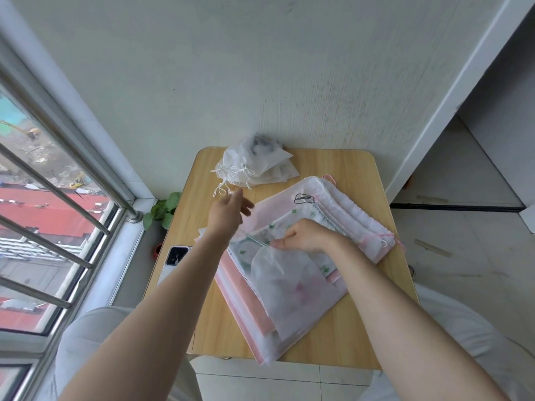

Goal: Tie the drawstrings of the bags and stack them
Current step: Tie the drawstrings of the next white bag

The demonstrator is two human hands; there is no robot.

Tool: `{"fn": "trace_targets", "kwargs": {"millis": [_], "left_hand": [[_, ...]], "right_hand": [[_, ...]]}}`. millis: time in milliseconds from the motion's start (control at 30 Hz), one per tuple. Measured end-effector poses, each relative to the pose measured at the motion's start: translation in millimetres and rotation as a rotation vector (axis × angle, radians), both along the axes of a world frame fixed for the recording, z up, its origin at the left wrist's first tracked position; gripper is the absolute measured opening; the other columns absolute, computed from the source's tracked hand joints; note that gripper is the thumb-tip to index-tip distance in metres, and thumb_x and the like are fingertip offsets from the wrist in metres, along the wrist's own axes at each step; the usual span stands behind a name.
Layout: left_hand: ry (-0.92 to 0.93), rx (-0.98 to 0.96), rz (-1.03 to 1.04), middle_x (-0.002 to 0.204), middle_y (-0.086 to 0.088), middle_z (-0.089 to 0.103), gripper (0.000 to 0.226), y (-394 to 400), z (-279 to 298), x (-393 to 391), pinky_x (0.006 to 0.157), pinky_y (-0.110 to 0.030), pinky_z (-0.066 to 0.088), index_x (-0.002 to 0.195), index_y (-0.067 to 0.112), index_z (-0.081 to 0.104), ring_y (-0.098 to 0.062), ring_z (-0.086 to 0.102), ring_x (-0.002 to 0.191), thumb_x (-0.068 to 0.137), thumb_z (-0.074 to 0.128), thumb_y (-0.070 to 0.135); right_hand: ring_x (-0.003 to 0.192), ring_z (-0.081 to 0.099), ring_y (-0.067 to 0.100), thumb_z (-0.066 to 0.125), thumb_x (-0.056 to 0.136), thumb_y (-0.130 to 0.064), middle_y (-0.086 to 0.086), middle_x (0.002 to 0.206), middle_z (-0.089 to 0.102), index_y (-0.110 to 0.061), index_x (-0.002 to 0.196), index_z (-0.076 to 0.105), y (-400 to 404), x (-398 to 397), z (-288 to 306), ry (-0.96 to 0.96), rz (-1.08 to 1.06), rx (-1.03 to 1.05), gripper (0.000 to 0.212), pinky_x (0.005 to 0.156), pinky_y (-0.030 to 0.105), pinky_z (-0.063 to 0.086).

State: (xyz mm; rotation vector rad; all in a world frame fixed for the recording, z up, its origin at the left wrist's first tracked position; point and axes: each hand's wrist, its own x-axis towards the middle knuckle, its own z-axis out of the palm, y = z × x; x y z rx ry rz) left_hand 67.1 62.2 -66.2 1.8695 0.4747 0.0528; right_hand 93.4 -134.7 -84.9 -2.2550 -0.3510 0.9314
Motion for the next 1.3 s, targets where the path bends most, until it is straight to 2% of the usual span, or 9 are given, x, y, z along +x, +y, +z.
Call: {"fn": "trace_targets", "kwargs": {"millis": [100, 233, 400, 533, 700, 933, 1033, 1167, 1300], "left_hand": [[-0.091, -0.250, 0.126, 0.086, -0.007, 0.064, 0.050, 1, 10, 8, 0.073, -0.030, 0.048, 0.106, 0.017, 0.070, -0.017, 0.058, 0.076, 0.104, 0.030, 0.047], [0.163, -0.014, 0.011, 0.099, -0.010, 0.062, 0.063, 4, 2, 11, 0.077, -0.036, 0.053, 0.120, 0.013, 0.057, -0.026, 0.062, 0.086, 0.095, 0.033, 0.066], [0.461, 0.241, -0.120, 0.075, -0.009, 0.071, 0.070, 5, -10, 1, 0.076, -0.036, 0.059, 0.073, 0.003, 0.066, -0.025, 0.068, 0.067, 0.093, 0.041, 0.066], [0.418, 0.354, -0.265, 0.084, -0.008, 0.073, 0.053, -9, -14, 0, 0.081, -0.035, 0.054, 0.062, 0.017, 0.069, -0.026, 0.065, 0.078, 0.094, 0.049, 0.053], [0.473, 0.487, -0.242, 0.060, -0.008, 0.061, 0.058, -13, -9, -4, 0.058, -0.029, 0.044, 0.065, 0.007, 0.057, -0.026, 0.059, 0.061, 0.092, 0.048, 0.058], [0.436, 0.092, -0.182, 0.087, -0.007, 0.070, 0.034, -18, -3, -8, 0.069, -0.032, 0.052, 0.085, 0.014, 0.074, -0.028, 0.064, 0.078, 0.082, 0.068, 0.047], [0.311, -0.194, -0.148, 0.092, -0.013, 0.074, 0.016, -14, -8, -11, 0.092, -0.043, 0.056, 0.078, 0.013, 0.079, -0.030, 0.068, 0.085, 0.082, 0.068, 0.024], [0.195, -0.522, -0.115, 0.075, -0.011, 0.067, 0.023, -17, -6, -10, 0.075, -0.032, 0.056, 0.089, 0.000, 0.068, -0.023, 0.065, 0.069, 0.100, 0.051, 0.011], [0.197, -0.356, -0.125, 0.062, -0.002, 0.054, 0.024, -18, -10, -8, 0.065, -0.028, 0.047, 0.081, 0.009, 0.072, -0.018, 0.052, 0.059, 0.098, 0.056, 0.017]], "right_hand": [[0.048, 0.041, 0.020, 0.072, 0.081, -0.051, 0.001, 0.052, 0.043, -0.023, 0.053, 0.022, 1, -2, 0, 0.006, -0.039, 0.015, 0.064, 0.056, 0.026, 0.023], [0.046, 0.028, 0.015, 0.070, 0.085, -0.045, -0.004, 0.050, 0.027, -0.021, 0.052, 0.025, 4, -4, -5, -0.055, -0.262, 0.090, 0.061, 0.054, 0.029, 0.020], [0.047, 0.031, 0.014, 0.069, 0.085, -0.044, -0.006, 0.048, 0.030, -0.019, 0.050, 0.032, 9, -6, -5, -0.074, -0.317, 0.109, 0.057, 0.053, 0.030, 0.024], [0.047, 0.023, 0.013, 0.069, 0.086, -0.043, -0.005, 0.052, 0.022, -0.020, 0.052, 0.026, 12, -8, -2, -0.082, -0.287, 0.123, 0.059, 0.050, 0.030, 0.017], [0.044, 0.020, 0.010, 0.069, 0.087, -0.041, -0.006, 0.053, 0.020, -0.022, 0.053, 0.024, 11, -11, -1, -0.101, -0.254, 0.199, 0.060, 0.045, 0.026, 0.015], [0.046, 0.018, 0.009, 0.072, 0.085, -0.040, -0.006, 0.054, 0.018, -0.022, 0.053, 0.023, 17, -11, 1, -0.085, -0.217, 0.242, 0.061, 0.044, 0.023, 0.014], [0.047, 0.019, 0.009, 0.073, 0.085, -0.037, -0.006, 0.056, 0.019, -0.022, 0.054, 0.024, 17, -12, 1, -0.080, -0.207, 0.227, 0.060, 0.046, 0.024, 0.014], [0.049, 0.023, 0.011, 0.072, 0.085, -0.040, -0.004, 0.058, 0.022, -0.021, 0.055, 0.025, 18, -12, 3, -0.058, -0.170, 0.149, 0.059, 0.043, 0.022, 0.015], [0.063, 0.043, 0.011, 0.072, 0.085, -0.036, -0.005, 0.068, 0.044, -0.016, 0.075, 0.055, 13, -11, 8, -0.001, -0.129, 0.117, 0.028, 0.052, 0.020, 0.029]]}}
